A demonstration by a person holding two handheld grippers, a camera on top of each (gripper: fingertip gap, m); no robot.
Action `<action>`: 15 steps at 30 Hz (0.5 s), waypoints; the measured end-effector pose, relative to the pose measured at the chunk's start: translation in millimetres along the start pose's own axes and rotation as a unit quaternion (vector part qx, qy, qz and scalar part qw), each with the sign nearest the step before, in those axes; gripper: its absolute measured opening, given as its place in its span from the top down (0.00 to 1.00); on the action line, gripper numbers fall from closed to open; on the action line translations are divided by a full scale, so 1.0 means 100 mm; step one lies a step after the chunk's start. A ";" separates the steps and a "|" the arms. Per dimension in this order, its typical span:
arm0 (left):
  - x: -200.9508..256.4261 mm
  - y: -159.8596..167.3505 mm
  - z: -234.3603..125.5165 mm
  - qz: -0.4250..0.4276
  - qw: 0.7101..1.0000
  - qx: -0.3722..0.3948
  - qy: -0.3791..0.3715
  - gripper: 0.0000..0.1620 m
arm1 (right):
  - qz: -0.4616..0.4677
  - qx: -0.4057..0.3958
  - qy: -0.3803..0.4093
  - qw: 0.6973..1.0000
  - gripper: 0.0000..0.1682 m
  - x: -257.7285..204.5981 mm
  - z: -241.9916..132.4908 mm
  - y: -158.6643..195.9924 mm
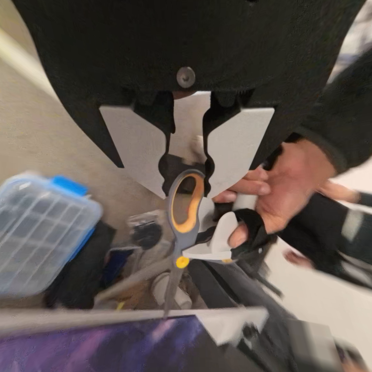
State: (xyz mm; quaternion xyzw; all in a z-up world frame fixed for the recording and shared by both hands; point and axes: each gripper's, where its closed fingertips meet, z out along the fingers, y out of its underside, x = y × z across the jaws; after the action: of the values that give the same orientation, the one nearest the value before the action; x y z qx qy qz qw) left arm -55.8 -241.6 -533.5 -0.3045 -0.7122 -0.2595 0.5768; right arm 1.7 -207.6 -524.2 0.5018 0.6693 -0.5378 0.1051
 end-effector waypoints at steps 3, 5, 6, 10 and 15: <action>0.05 0.01 0.01 -0.022 0.999 0.001 0.026 0.94 | 0.250 0.066 -0.070 0.964 0.79 0.04 0.03 0.04; 0.05 0.01 0.01 -0.028 0.999 -0.001 0.031 0.94 | 0.375 0.121 -0.093 0.914 0.77 0.14 0.06 0.00; 0.04 0.01 0.01 -0.025 0.999 -0.003 0.027 0.94 | 0.402 0.136 -0.098 0.900 0.76 0.15 0.09 -0.02; 0.07 0.02 0.03 -0.036 0.999 -0.005 0.039 0.94 | 0.392 0.126 -0.100 0.906 0.75 0.01 0.24 -0.01; 0.08 0.02 0.05 -0.028 0.999 -0.002 0.041 0.93 | 0.383 0.141 -0.113 0.906 0.90 -0.04 0.32 -0.11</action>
State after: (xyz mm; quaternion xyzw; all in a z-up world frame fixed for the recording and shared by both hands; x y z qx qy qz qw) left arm -59.1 -235.2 -526.7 -0.2743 -0.6961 -0.2890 0.5972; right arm -17.6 -235.7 -527.7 0.6651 0.3263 -0.5979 0.3062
